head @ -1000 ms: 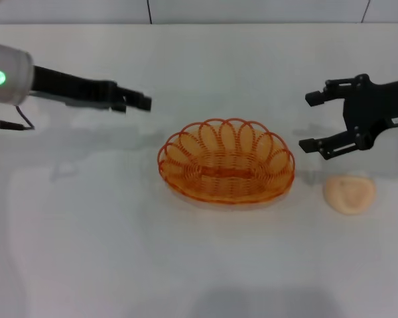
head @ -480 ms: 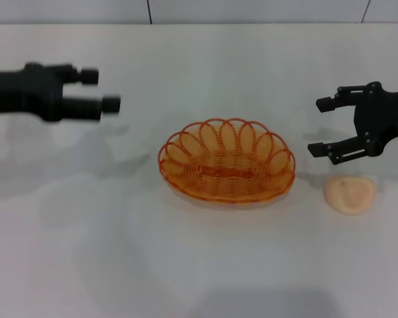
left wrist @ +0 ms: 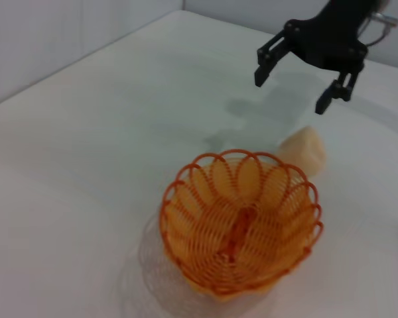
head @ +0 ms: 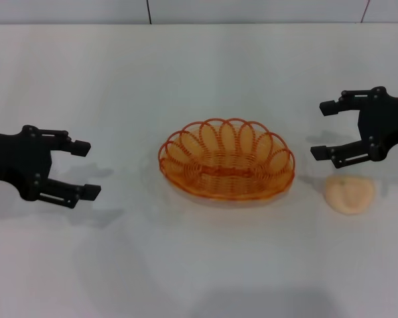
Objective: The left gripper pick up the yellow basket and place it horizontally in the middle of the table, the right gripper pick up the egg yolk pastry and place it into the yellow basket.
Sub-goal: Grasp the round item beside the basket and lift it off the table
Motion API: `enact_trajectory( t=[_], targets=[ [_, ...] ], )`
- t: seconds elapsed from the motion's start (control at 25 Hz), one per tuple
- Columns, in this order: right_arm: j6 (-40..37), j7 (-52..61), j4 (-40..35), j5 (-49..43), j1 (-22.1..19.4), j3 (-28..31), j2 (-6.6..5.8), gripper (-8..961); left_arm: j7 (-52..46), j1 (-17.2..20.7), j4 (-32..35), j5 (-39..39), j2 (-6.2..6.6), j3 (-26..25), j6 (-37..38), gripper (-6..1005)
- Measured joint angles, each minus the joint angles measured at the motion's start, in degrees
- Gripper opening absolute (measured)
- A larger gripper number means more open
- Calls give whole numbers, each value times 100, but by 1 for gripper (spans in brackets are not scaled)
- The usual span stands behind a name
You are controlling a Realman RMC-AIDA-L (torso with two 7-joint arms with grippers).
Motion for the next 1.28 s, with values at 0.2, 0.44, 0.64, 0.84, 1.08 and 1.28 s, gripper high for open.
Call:
enact_trajectory(
  t=[0.2,0.44,0.64,0.84,1.08,1.28],
  targets=[
    [-20,1,2,62,-75,0,0,868,236,89,88,-19,31,-23,156,879],
    [-119,43,4,80,-88,0,-14,868,373,215,211,-44,8,-60,152,878],
    [-130,64,4,81,-83,0,-25,868,622,292,184,-119,-68,-219,277,878],
    [-208,68,4,88,-40,0,-45,868,847,401,172,-308,-137,-253,330,877],
    [-418,282,-261,49,-34,-3,-139,868,911,454,169,-416,-148,-257,356,877],
    [-685,1049,-890,-295,-16,-39,-266,868,920,461,166,-398,-148,-252,379,876]
  ],
)
